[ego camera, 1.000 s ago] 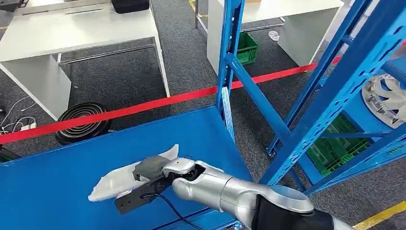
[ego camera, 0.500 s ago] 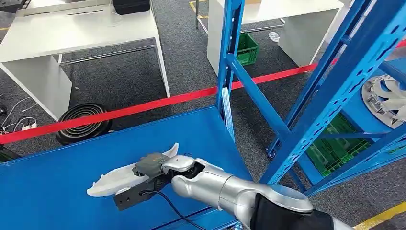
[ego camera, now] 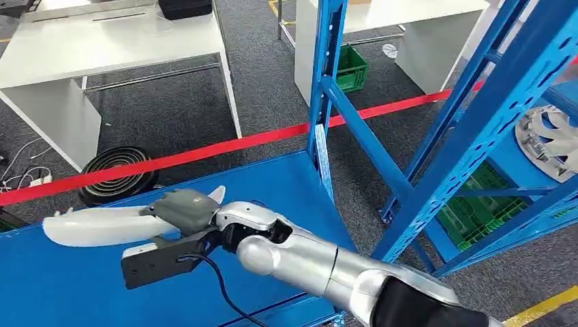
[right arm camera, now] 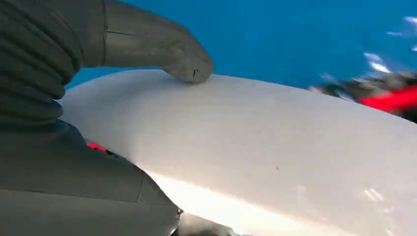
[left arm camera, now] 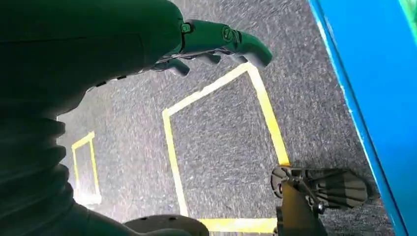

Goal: Take the parts from the cabinet and place them on the table.

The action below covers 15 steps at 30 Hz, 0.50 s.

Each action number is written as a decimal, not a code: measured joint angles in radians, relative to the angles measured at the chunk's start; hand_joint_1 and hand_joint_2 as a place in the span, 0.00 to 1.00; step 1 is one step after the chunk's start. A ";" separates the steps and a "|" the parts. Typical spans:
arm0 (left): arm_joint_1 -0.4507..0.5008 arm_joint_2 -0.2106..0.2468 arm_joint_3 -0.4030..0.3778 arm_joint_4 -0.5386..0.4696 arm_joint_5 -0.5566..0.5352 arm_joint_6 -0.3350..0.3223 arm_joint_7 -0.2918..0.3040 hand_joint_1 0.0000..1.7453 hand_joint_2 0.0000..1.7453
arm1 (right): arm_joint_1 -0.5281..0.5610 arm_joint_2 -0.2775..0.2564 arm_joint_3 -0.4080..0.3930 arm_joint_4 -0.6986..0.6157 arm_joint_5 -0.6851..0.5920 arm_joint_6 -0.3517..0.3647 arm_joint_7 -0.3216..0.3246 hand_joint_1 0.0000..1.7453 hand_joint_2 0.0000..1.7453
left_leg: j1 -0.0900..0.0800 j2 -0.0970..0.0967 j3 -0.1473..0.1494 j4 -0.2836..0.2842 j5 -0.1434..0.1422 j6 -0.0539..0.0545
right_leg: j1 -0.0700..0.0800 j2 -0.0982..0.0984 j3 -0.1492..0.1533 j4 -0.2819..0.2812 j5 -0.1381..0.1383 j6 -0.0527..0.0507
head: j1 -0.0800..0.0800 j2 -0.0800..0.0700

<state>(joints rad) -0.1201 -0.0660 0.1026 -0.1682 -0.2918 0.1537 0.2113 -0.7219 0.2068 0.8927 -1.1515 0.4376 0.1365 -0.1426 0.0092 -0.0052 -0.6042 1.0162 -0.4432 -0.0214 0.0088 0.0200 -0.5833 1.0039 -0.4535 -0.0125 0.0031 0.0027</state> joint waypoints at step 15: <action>0.030 -0.028 0.029 0.001 -0.042 -0.006 0.028 0.00 1.00 | 0.036 -0.036 -0.032 -0.145 -0.030 -0.019 -0.073 1.00 1.00 | 0.037 0.006 -0.044 -0.004 0.059 -0.058 | -0.035 -0.005 0.029 0.042 -0.061 0.029 | 0.006 0.000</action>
<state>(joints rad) -0.0898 -0.0938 0.1316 -0.1675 -0.3342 0.1476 0.2392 -0.6858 0.1705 0.8606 -1.2963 0.4078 0.1171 -0.2152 0.0464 0.0012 -0.6478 1.0124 -0.3838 -0.0798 -0.0260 0.0146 -0.5543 1.0461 -0.5143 0.0164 0.0095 0.0027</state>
